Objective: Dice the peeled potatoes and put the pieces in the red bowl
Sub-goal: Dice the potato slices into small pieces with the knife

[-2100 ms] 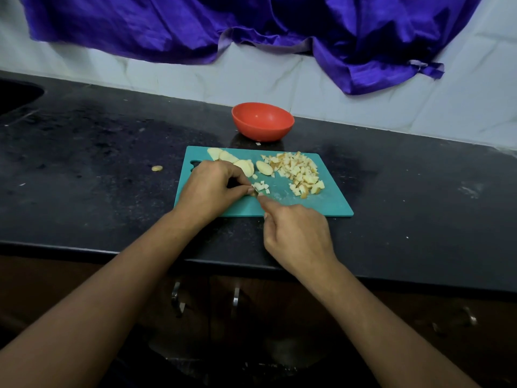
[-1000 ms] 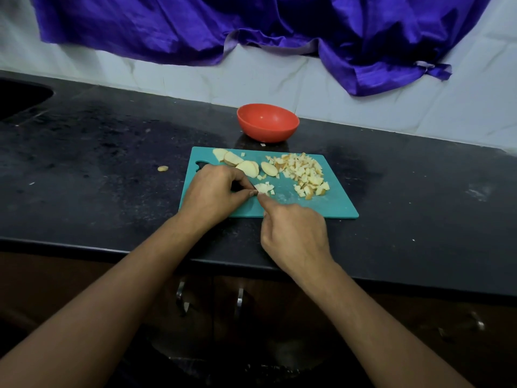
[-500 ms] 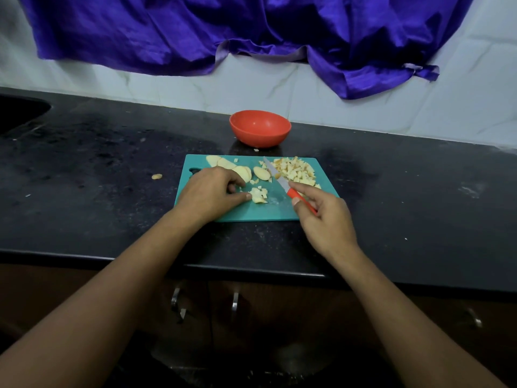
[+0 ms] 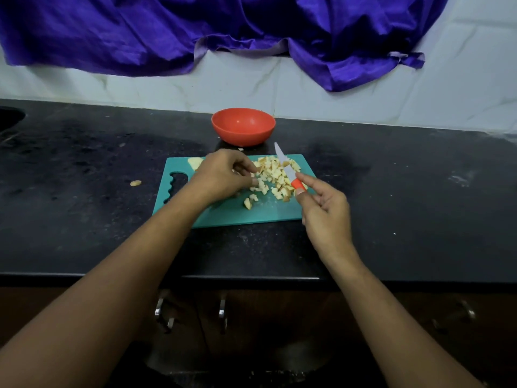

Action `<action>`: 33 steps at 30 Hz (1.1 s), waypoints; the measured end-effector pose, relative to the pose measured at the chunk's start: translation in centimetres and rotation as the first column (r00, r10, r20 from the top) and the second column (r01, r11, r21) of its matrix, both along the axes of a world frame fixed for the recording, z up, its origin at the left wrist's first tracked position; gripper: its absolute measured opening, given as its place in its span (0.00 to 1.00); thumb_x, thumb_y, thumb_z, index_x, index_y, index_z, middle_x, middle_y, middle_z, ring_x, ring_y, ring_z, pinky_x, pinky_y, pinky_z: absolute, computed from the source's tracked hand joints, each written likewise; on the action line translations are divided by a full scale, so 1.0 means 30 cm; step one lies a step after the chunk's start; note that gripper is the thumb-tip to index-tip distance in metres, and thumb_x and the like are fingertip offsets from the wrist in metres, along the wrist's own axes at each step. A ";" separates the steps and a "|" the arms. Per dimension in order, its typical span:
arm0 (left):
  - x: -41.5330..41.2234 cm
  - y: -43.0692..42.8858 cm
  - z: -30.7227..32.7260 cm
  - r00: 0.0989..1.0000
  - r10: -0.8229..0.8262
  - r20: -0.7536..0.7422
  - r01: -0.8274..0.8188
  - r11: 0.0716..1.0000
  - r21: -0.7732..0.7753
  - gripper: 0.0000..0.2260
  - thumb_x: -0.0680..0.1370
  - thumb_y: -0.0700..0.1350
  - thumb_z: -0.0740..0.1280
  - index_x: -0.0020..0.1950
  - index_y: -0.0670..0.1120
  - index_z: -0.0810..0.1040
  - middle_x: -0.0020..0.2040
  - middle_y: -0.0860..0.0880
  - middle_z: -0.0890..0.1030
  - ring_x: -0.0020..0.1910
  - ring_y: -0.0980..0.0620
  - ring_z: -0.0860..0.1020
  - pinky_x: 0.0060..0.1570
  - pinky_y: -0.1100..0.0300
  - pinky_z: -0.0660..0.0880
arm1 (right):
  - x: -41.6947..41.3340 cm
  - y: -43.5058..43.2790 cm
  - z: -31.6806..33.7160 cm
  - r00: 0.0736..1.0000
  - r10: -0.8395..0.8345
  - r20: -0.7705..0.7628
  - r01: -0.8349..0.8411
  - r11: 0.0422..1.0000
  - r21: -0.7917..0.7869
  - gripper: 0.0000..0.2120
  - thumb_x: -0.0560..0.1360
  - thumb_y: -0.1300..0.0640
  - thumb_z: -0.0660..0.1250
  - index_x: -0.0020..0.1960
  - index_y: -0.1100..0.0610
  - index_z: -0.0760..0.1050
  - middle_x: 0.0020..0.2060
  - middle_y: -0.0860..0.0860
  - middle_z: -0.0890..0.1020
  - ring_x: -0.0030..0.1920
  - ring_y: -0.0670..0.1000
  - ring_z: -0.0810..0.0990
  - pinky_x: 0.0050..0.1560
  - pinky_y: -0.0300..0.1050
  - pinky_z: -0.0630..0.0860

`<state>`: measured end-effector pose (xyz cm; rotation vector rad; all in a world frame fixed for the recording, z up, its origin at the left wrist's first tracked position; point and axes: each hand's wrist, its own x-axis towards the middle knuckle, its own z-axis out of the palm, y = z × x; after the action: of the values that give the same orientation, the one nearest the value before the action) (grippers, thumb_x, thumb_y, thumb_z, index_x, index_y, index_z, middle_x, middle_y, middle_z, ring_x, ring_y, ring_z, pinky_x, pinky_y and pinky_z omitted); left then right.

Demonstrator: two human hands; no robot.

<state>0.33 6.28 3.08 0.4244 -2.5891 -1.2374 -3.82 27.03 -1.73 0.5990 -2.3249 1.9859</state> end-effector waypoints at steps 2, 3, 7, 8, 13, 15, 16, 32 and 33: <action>0.038 -0.038 0.018 0.995 -0.056 0.086 0.051 0.997 0.059 0.11 0.72 0.47 0.80 0.51 0.48 0.84 0.45 0.49 0.84 0.38 0.51 0.82 0.37 0.55 0.83 | -0.005 -0.004 -0.003 1.000 0.006 0.002 -0.006 1.000 0.007 0.17 0.82 0.59 0.66 0.69 0.48 0.79 0.37 0.38 0.75 0.32 0.37 0.75 0.33 0.29 0.70; 0.054 -0.054 0.027 0.984 -0.100 0.150 0.088 0.992 0.085 0.13 0.71 0.48 0.81 0.52 0.47 0.84 0.44 0.48 0.83 0.37 0.52 0.80 0.35 0.56 0.82 | -0.007 -0.005 -0.003 1.000 0.007 0.003 -0.007 1.000 0.014 0.17 0.82 0.59 0.66 0.69 0.48 0.79 0.38 0.38 0.74 0.32 0.37 0.75 0.32 0.29 0.70; 0.065 -0.059 0.031 0.927 -0.167 0.336 0.171 0.985 0.020 0.13 0.70 0.46 0.82 0.50 0.47 0.84 0.41 0.48 0.84 0.37 0.55 0.81 0.35 0.61 0.79 | -0.009 -0.008 -0.004 1.000 0.011 -0.006 -0.011 1.000 0.025 0.17 0.82 0.58 0.66 0.69 0.47 0.79 0.37 0.38 0.74 0.32 0.37 0.75 0.33 0.29 0.70; 0.053 -0.049 0.026 0.927 -0.167 0.335 0.176 0.984 0.005 0.11 0.71 0.45 0.81 0.49 0.47 0.84 0.41 0.48 0.85 0.36 0.55 0.81 0.35 0.62 0.79 | -0.009 -0.008 -0.005 1.000 0.012 -0.009 -0.011 1.000 0.024 0.16 0.82 0.58 0.67 0.69 0.47 0.79 0.37 0.37 0.74 0.33 0.36 0.75 0.34 0.29 0.70; -0.031 0.015 0.006 0.964 -0.112 0.241 0.136 0.987 -0.089 0.05 0.74 0.42 0.79 0.46 0.46 0.85 0.40 0.49 0.86 0.34 0.56 0.82 0.34 0.62 0.80 | -0.005 -0.008 -0.002 1.000 0.010 -0.002 -0.010 1.000 0.015 0.16 0.82 0.60 0.66 0.69 0.50 0.79 0.36 0.37 0.75 0.32 0.36 0.75 0.35 0.29 0.70; -0.062 0.047 -0.003 0.978 -0.090 0.186 0.121 0.979 -0.162 0.04 0.73 0.43 0.79 0.43 0.48 0.85 0.38 0.52 0.85 0.36 0.54 0.83 0.38 0.56 0.83 | -0.001 -0.007 0.003 1.000 0.010 -0.001 -0.010 1.000 0.012 0.17 0.82 0.61 0.66 0.68 0.50 0.80 0.35 0.37 0.75 0.31 0.35 0.75 0.35 0.29 0.70; -0.073 0.061 -0.009 0.985 -0.079 0.152 0.110 0.972 -0.207 0.04 0.73 0.43 0.79 0.42 0.48 0.85 0.37 0.54 0.84 0.37 0.55 0.82 0.42 0.55 0.83 | -0.001 -0.006 0.004 1.000 0.010 -0.001 -0.010 1.000 0.013 0.17 0.82 0.62 0.66 0.68 0.51 0.80 0.35 0.37 0.75 0.31 0.35 0.75 0.35 0.29 0.70; -0.056 -0.150 0.051 0.996 -0.037 0.084 0.059 0.960 -0.274 0.13 0.75 0.46 0.78 0.58 0.52 0.84 0.56 0.56 0.82 0.56 0.56 0.79 0.51 0.60 0.75 | -0.004 -0.007 -0.005 1.000 0.023 -0.007 -0.022 0.997 0.069 0.17 0.82 0.58 0.66 0.69 0.46 0.79 0.35 0.36 0.73 0.31 0.35 0.74 0.35 0.29 0.69; -0.067 -0.137 0.045 0.991 -0.064 0.120 0.099 0.944 -0.315 0.14 0.74 0.48 0.78 0.59 0.53 0.83 0.58 0.56 0.82 0.57 0.55 0.78 0.54 0.59 0.74 | -0.004 -0.007 -0.005 1.000 0.023 -0.007 -0.022 0.997 0.068 0.17 0.82 0.58 0.66 0.69 0.46 0.79 0.35 0.36 0.73 0.31 0.35 0.74 0.35 0.30 0.69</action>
<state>-1.67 2.17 4.43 0.3284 -2.8581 -0.8099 -3.94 26.83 -1.88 0.6379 -2.4004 1.9170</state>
